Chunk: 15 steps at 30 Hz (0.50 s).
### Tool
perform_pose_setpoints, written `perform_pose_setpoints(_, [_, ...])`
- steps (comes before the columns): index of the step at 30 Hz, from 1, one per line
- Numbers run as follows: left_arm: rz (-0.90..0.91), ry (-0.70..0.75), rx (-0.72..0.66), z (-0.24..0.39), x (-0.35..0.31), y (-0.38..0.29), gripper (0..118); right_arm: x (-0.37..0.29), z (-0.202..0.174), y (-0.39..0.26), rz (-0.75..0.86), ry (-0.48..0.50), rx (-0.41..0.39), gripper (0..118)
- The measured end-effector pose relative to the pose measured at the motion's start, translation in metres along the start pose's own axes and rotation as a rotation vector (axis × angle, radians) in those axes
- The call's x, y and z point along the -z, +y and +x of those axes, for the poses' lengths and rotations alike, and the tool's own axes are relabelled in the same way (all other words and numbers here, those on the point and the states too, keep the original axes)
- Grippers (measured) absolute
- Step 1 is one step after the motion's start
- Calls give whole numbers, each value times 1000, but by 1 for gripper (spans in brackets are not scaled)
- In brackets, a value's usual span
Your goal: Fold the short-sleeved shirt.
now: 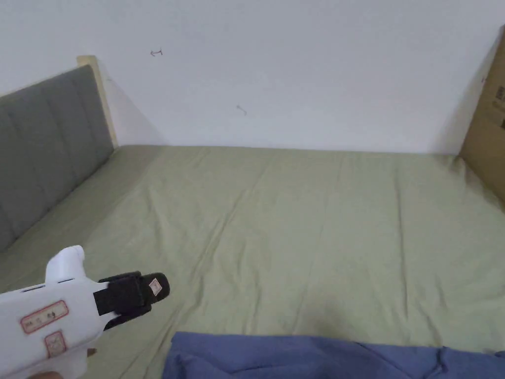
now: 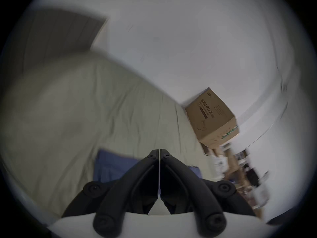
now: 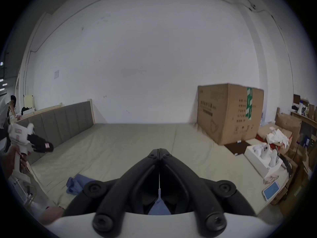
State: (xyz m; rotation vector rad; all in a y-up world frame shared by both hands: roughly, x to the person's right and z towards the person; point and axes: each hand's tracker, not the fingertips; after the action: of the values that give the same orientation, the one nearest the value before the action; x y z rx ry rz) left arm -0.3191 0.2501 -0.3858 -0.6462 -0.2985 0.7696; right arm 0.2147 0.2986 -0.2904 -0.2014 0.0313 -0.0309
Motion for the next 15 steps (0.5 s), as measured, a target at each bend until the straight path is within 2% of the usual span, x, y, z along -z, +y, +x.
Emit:
perform_pose_setpoints(1, [-46,-34,-98,-30,8,3,1,3,1,-5,-25,-1,13,0])
perform_pose_setpoints(4, [-131,59,-69,-81,30,1,7,19,3,-19,-102,25,30,0])
perform_pose_setpoints(5, [-166,37,-94,-100,37,-1,14,24,1,-23,-138,20,35,0])
perform_pose_setpoints(6, [-190,-6,-154,-121,43,-3,34,30,-1,-26,-164,24,48,0])
perform_pose_setpoints(7, [-210,-35,-224,-145,51,-5,67,34,-3,-28,-183,28,64,0])
perform_pose_setpoints(8, [-224,-60,-279,-161,58,-9,109,37,-8,-27,-194,32,76,0])
perform_pose_setpoints(9, [-242,-92,-331,-175,65,-14,118,41,-10,-28,-206,38,87,0])
perform_pose_setpoints(10, [-189,-147,-378,-190,64,-17,114,45,-12,-30,-218,43,95,0])
perform_pose_setpoints(14, [-234,-248,-486,-230,90,-33,118,61,-22,-35,-280,44,102,0])
perform_pose_setpoints(15, [-244,-290,-497,-200,96,-43,118,65,-24,-37,-300,42,103,0])
